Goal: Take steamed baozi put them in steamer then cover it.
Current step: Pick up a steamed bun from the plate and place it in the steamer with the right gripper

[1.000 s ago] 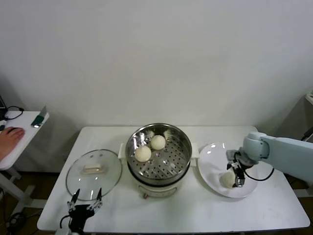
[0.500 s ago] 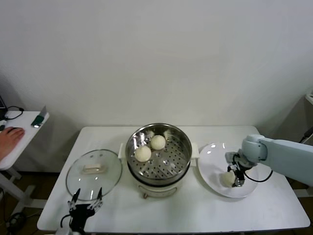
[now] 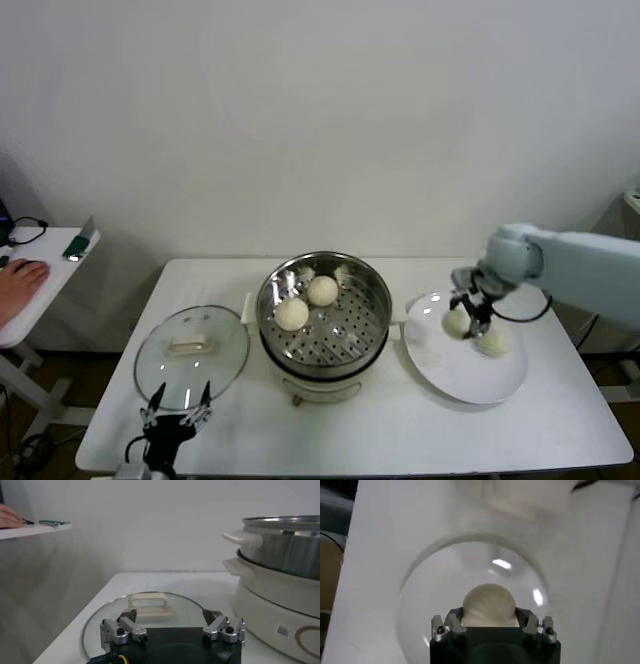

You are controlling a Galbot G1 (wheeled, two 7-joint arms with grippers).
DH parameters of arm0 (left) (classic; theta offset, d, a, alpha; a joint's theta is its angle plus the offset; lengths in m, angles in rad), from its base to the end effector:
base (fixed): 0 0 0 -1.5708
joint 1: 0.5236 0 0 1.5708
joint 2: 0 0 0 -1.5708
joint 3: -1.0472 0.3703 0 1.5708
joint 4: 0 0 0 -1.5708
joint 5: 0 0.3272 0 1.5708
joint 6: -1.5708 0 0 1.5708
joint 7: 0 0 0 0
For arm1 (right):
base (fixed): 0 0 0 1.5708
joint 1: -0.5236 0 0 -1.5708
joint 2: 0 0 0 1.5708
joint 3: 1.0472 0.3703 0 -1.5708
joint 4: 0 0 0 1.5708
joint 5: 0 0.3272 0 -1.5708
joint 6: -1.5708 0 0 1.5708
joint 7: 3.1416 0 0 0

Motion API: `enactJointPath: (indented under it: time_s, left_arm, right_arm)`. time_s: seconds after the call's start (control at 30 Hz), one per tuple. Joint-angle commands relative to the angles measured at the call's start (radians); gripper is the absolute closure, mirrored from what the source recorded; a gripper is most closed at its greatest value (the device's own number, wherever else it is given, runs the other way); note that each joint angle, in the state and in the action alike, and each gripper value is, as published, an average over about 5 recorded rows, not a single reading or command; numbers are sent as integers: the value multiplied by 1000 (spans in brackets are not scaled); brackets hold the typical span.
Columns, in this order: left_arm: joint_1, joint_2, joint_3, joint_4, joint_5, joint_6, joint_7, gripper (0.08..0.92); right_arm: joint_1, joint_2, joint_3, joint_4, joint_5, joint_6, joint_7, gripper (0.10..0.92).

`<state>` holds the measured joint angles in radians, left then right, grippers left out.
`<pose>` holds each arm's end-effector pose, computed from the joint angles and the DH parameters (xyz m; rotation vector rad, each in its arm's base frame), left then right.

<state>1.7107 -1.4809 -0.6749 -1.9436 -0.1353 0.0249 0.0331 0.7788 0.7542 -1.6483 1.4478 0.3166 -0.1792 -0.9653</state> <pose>0.0858 0.0683 -0.3793 0.1051 -2.8383 -0.0182 0.5072 -0.1158 -0.0575 1.3776 -1.2223 1.6020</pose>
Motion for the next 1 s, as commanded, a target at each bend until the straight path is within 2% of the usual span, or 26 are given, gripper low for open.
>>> enactJointPath:
  time_s: [0.03,0.23,0.33,0.6,1.0]
  left_arm:
    - [1,-1,0,-4,4,1,0,177]
    - [9,-5,-2,-11,9,1,0,177]
    - [15,-5,-4,-15,9,-1,0,177]
    - [25,-7,-8,-23,9,-4,-2,177]
    - [31,-10,-12,-26,9,-5,-3,177]
  right_arm:
    - [411,199,-27,139,45,342,-70,330]
    - [342,270,63,336,-38,380,-24,330]
    - [271,306,71,384,-113,384,7,330]
    - [78,385,59,358,-290,397,71,330]
    - [-56,421,38,269,-417,385,91,330]
